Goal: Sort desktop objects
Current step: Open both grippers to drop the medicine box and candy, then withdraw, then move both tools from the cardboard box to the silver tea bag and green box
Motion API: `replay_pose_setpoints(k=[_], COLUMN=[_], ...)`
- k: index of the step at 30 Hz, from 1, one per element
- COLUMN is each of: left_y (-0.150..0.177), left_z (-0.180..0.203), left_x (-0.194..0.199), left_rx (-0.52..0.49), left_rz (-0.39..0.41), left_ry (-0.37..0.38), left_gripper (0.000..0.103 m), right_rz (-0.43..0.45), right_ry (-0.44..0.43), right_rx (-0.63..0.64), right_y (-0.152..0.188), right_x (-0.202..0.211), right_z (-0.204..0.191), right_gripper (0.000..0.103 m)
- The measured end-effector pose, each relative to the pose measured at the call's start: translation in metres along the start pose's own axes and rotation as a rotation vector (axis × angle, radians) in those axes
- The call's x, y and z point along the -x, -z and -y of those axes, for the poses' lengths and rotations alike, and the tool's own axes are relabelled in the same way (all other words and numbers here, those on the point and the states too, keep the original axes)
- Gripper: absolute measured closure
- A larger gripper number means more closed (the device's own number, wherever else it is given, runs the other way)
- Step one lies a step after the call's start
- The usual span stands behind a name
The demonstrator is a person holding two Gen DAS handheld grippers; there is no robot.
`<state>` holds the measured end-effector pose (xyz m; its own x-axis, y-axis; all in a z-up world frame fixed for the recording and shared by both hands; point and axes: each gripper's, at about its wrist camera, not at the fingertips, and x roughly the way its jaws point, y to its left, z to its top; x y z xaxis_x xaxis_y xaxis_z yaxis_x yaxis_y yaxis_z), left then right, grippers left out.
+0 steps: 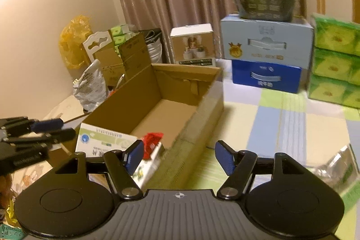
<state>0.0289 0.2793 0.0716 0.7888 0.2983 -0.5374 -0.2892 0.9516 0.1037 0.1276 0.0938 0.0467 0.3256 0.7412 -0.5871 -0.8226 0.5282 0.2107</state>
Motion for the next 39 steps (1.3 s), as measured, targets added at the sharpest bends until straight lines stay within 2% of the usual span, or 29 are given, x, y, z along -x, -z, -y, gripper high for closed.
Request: replay_pose_setpoints(k=[5,8,10,18,25,31,39], left_y=[-0.002,-0.001,-0.001,-0.004,-0.003,0.004,0.015], left_z=[0.027,0.048,0.064,0.133,0.18,0.205,0.22], left_x=[0.02,0.029,0.035,0.04,0.035,0.03,0.021], left_rx=[0.014,0.018,0.018,-0.018,-0.04,-0.051,-0.07], left_rz=[0.015,0.021,0.025,0.023,0.008,-0.016,-0.054], left_ry=[0.049,0.089,0.122,0.242,0.313,0.347,0.364], left_gripper=[0.068,0.057,0.044,0.026,0.007,0.001,0.001], right_rz=[0.003,0.003,0.008,0.037,0.035,0.024,0.013], right_ry=[0.04,0.071,0.095,0.218,0.287,0.306,0.317], right_rx=[-0.039,-0.077,-0.099,-0.223,-0.305,-0.339,-0.357], right_y=[0.023,0.04,0.051,0.091,0.111,0.122,0.128], right_x=[0.032,0.054,0.068,0.131,0.162,0.174,0.178], right_z=[0.019,0.035,0.046,0.097,0.128,0.138,0.143], right_gripper=[0.028,0.024,0.02,0.009,0.003,0.002,0.002])
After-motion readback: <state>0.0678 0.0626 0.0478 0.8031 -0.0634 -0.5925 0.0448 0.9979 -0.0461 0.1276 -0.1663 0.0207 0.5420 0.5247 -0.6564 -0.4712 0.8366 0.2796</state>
